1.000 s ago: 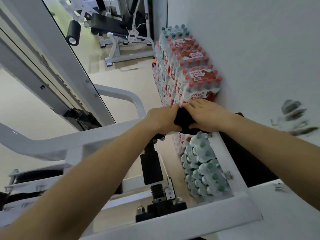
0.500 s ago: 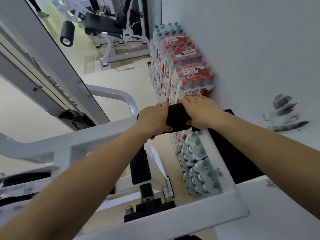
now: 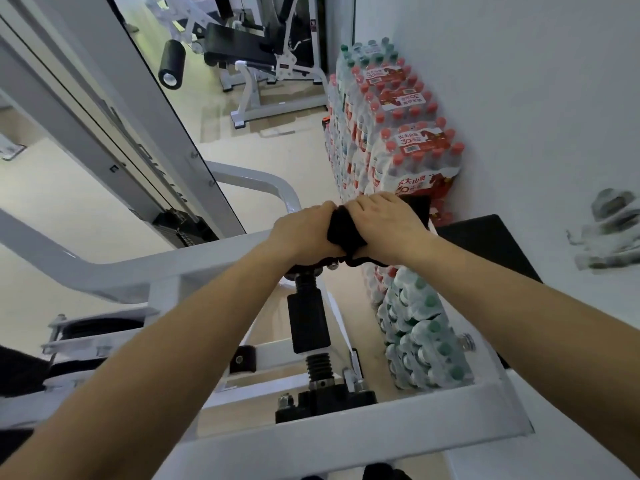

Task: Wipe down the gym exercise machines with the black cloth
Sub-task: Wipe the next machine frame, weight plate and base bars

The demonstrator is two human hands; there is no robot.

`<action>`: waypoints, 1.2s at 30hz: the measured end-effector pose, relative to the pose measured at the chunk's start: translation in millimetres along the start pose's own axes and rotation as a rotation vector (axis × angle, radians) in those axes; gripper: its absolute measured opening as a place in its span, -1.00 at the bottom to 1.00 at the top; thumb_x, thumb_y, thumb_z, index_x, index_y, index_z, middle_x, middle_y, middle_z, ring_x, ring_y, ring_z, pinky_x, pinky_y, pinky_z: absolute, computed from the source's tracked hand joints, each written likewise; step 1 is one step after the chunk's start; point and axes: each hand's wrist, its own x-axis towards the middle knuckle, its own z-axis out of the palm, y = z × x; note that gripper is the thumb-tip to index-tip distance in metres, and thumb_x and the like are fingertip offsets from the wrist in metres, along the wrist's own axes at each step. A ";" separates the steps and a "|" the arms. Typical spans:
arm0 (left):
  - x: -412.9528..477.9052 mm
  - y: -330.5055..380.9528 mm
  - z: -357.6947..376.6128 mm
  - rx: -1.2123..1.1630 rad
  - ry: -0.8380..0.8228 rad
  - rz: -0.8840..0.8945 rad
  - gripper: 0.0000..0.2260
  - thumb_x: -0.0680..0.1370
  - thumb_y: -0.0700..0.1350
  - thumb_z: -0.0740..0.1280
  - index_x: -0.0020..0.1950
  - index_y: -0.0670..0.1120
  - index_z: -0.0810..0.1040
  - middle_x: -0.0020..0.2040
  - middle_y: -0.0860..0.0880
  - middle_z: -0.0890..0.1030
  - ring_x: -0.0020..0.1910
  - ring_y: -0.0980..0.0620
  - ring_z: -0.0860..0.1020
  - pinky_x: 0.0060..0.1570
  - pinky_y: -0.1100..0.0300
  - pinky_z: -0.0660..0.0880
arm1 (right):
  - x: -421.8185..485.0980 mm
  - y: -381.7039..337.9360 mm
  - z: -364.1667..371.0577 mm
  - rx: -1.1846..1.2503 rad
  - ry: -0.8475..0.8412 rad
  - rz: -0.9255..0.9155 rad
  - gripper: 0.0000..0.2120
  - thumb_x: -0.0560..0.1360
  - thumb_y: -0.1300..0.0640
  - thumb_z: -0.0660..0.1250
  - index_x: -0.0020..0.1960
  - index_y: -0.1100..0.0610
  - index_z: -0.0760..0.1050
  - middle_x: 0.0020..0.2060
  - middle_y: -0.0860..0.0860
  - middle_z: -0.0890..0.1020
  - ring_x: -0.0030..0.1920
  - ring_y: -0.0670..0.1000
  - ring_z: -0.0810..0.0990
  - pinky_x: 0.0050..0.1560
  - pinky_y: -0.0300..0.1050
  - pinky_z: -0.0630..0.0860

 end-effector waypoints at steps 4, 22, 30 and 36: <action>8.9 14.7 11.4 0.063 0.089 0.058 -0.49 0.40 0.28 0.45 0.13 0.00 0.36 -0.05 0.06 0.57 -0.14 -0.02 0.59 -0.25 0.09 0.45 | -15.3 20.9 -4.9 -0.010 -0.055 0.086 -0.40 0.41 -0.22 0.46 0.30 0.05 0.36 0.17 0.00 0.56 0.16 0.08 0.55 0.33 0.04 0.40; -43.4 -60.9 -9.8 -0.208 0.201 0.200 -0.67 0.54 -0.05 0.40 0.30 0.12 0.62 0.09 0.01 0.71 0.07 -0.07 0.64 0.11 0.02 0.53 | -11.2 -53.9 -27.8 0.387 0.029 0.160 -0.58 0.64 -0.02 0.23 0.48 -0.01 0.39 0.38 -0.01 0.50 0.36 0.10 0.42 0.38 0.02 0.30; -79.1 -94.7 -18.2 -0.364 0.269 0.133 -0.81 0.53 -0.06 0.39 0.14 0.02 0.63 -0.05 -0.04 0.69 -0.05 -0.09 0.61 0.01 -0.04 0.54 | -0.1 -102.3 -44.1 0.536 0.183 0.314 -0.82 0.61 -0.02 0.28 0.18 0.00 0.51 0.06 -0.03 0.65 0.02 0.07 0.58 -0.08 -0.06 0.45; -118.1 -98.4 -18.1 -0.434 0.224 0.123 -0.71 0.54 -0.03 0.43 0.24 -0.01 0.56 0.04 -0.04 0.68 0.00 -0.06 0.62 0.08 -0.03 0.56 | -16.4 -128.6 -62.5 0.706 0.141 0.347 -0.81 0.59 -0.01 0.34 0.18 -0.02 0.51 0.02 -0.05 0.64 -0.05 0.02 0.58 0.00 -0.09 0.51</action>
